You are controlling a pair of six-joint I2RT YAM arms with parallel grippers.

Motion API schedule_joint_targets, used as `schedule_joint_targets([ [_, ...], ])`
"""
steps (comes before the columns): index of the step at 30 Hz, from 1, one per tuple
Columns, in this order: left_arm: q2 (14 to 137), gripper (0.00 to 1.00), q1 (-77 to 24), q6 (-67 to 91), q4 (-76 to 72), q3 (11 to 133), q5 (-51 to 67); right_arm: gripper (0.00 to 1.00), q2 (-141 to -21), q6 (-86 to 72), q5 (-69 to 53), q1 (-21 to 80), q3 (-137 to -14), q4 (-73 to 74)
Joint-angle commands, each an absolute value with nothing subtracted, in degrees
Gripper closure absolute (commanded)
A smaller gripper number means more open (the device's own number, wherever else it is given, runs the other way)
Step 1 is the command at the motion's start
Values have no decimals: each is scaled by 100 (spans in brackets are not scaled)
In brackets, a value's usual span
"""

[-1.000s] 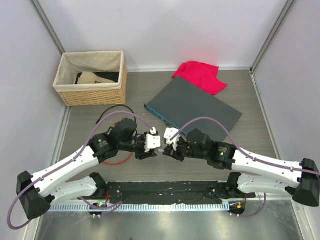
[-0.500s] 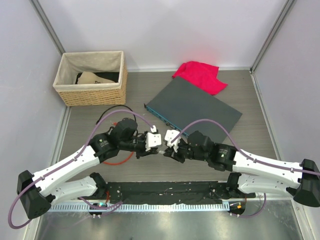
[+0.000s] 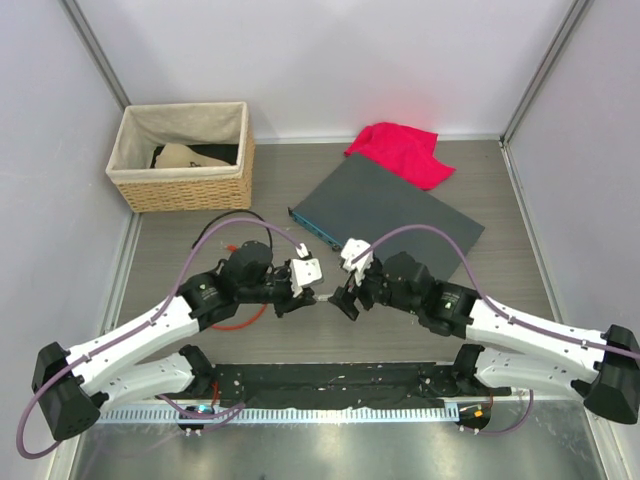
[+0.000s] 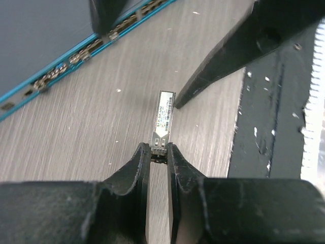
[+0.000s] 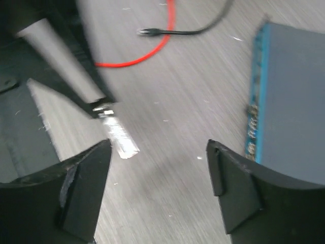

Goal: Insert the plug into the switch port

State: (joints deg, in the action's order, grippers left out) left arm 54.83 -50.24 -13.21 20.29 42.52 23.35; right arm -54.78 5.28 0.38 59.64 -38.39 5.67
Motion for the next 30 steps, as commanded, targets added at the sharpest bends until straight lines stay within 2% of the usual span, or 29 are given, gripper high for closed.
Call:
schedule_joint_targets([
  [1,5414,100,-5045,-634,1135,3965,1768,11,-5720,62,150,5145,-4156,264],
  [9,6264,100,-5335,386,-183,3638,616,1,-6653,-632,597,3228,-4789,264],
  [18,7750,100,-5818,650,-1396,3937,-579,0,-8136,-1423,71,592,-5536,-158],
  [24,8753,100,-6020,773,-1810,4464,-1028,0,-9340,-1740,-930,-447,-5940,-536],
  [30,9377,100,-6038,896,-2162,4746,-1283,1,-10080,-1522,-1063,-835,-6336,-817],
])
